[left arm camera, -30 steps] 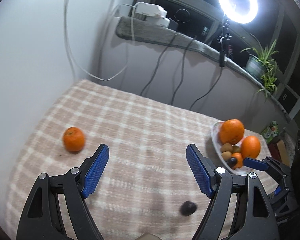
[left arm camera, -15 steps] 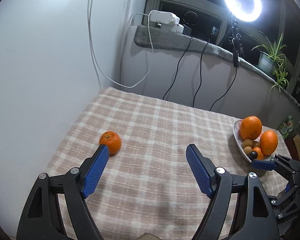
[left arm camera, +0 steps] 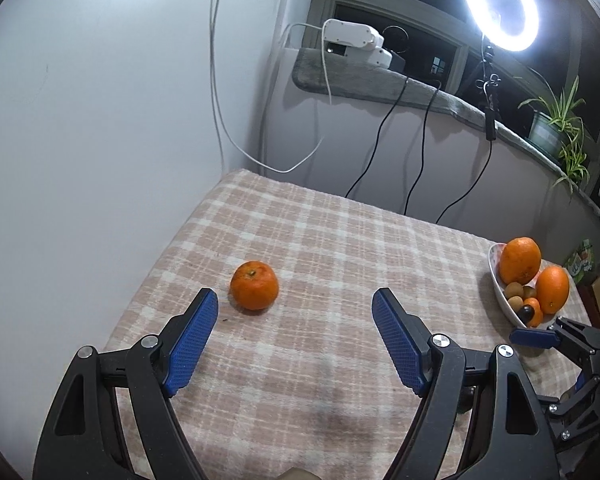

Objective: Organize fruits
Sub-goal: 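Move both open grippers back toward the loose tangerine and dark plum, then grasp the small tangerine with the left gripper while the right gripper grasps the dark plum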

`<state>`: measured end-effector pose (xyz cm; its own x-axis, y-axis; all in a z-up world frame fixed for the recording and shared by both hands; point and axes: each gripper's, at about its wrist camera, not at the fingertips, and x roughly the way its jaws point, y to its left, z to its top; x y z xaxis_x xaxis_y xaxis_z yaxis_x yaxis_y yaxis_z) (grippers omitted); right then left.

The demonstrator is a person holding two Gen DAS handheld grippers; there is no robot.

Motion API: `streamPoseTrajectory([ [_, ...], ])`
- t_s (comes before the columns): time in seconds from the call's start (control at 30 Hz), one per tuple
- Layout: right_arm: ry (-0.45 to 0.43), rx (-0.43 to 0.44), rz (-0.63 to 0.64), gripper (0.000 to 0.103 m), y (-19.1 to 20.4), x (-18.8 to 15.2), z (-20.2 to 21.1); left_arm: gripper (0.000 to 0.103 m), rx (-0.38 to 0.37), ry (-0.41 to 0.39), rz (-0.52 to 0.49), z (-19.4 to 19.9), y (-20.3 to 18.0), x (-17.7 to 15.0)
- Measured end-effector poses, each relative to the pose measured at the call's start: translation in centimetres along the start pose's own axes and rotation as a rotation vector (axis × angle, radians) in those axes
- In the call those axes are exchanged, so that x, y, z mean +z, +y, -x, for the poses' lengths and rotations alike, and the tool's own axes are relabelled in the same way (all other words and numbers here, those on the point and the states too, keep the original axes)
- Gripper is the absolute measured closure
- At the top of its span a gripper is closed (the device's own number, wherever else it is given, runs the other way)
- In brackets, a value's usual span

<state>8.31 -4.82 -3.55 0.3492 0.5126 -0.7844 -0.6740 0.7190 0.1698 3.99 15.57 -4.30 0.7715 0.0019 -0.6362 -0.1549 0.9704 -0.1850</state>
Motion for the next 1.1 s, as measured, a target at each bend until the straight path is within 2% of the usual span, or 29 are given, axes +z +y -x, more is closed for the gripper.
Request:
streamPoseTrajectory([
  [0.1, 0.007, 0.003, -0.007, 0.015, 0.0, -0.1, -0.3, 0.025, -0.01, 0.022, 0.025, -1.0, 0.9, -0.1],
  [0.2, 0.015, 0.004, -0.013, 0.021, -0.1, -0.3, -0.6, 0.026, -0.019, 0.045, 0.047, -2.0, 1.6, -0.1],
  [0.4, 0.025, 0.023, -0.034, 0.031, -0.5, -0.5, -1.0, 0.038, -0.017, 0.082, 0.056, -4.0, 2.4, 0.3],
  [0.57, 0.036, 0.028, -0.027, 0.032, -0.4, -1.0, -1.2, 0.042, -0.005, 0.112, 0.057, -5.6, 2.8, 0.5],
  [0.67, 0.054, 0.038, -0.019, 0.044, -0.3, -1.3, -1.4, 0.044, 0.001, 0.131, 0.06, -6.5, 3.0, 0.5],
  [0.8, 0.067, 0.048, -0.005, 0.046, 0.0, -1.5, -1.7, 0.045, 0.006, 0.145, 0.063, -7.1, 3.2, 0.6],
  [0.87, 0.071, 0.053, 0.003, 0.05, 0.2, -1.4, -1.9, 0.046, 0.007, 0.15, 0.065, -7.3, 3.3, 0.7],
  [0.93, 0.08, 0.063, 0.012, 0.058, 0.5, -1.5, -2.1, 0.048, 0.011, 0.155, 0.063, -7.5, 3.3, 0.8],
  [1.1, 0.093, 0.063, 0.043, 0.062, 1.0, -1.5, -2.5, 0.055, 0.025, 0.179, 0.062, -8.5, 3.4, 1.0],
])
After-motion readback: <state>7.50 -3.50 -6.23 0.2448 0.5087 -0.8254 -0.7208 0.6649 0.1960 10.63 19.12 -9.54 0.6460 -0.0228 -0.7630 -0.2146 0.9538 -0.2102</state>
